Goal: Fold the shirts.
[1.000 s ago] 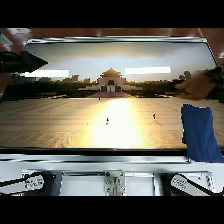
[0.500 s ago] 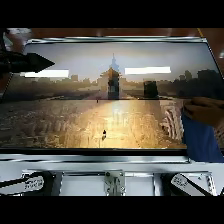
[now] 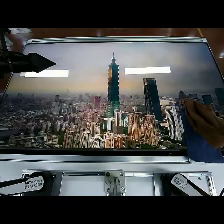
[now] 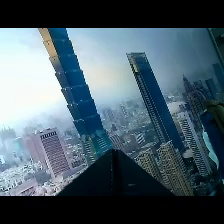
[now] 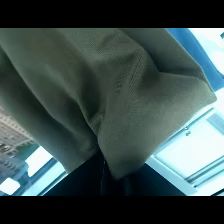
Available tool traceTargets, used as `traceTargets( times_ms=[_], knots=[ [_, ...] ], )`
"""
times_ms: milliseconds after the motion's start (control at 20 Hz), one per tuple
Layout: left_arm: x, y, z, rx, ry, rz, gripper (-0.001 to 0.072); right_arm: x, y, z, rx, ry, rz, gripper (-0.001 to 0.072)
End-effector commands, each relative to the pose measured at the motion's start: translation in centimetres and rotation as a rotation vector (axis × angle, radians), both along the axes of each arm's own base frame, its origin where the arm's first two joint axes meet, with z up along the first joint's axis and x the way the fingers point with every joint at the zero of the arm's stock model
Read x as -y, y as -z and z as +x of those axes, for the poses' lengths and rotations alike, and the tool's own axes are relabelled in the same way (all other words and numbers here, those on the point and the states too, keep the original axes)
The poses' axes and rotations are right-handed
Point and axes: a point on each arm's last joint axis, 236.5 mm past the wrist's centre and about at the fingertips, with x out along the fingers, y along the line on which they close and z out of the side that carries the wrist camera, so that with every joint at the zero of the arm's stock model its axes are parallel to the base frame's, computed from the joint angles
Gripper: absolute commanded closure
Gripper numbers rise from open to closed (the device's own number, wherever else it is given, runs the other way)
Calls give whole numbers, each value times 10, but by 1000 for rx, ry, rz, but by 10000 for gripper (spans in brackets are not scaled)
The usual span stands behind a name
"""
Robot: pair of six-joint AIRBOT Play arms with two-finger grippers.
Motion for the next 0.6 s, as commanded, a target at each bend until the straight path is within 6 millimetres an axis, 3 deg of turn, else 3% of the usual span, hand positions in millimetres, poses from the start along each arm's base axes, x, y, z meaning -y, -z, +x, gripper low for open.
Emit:
traceTargets(
  times_ms=[0, 100, 150, 250, 300, 350, 450, 550],
  knots=[
    [0, 0, 0, 0, 0, -1, 673, -2, 25, -15, -68, 7, 12, 616],
    [0, 0, 0, -2, -2, -2, 673, -3, 31, -26, -115, -31, 23, 126],
    [0, 0, 1, 1, -4, -1, 673, -2, 29, -36, -157, -58, 22, 74],
    [-1, 2, 0, 4, 2, 14, 673, 17, 17, -56, -246, -48, -58, 74],
    [-3, 5, -1, -1, 6, 36, 674, 24, 6, -53, -229, -49, -91, 74],
    [-6, 11, -4, -19, 8, 90, 675, 32, -9, -37, -154, -52, -130, 74],
    [-25, 34, -6, -105, -62, 285, 675, 38, -54, 30, 158, -75, -201, 74],
    [-42, 52, -9, -157, -131, 517, 675, 13, -118, 114, 565, -139, -226, 74]
  ],
)
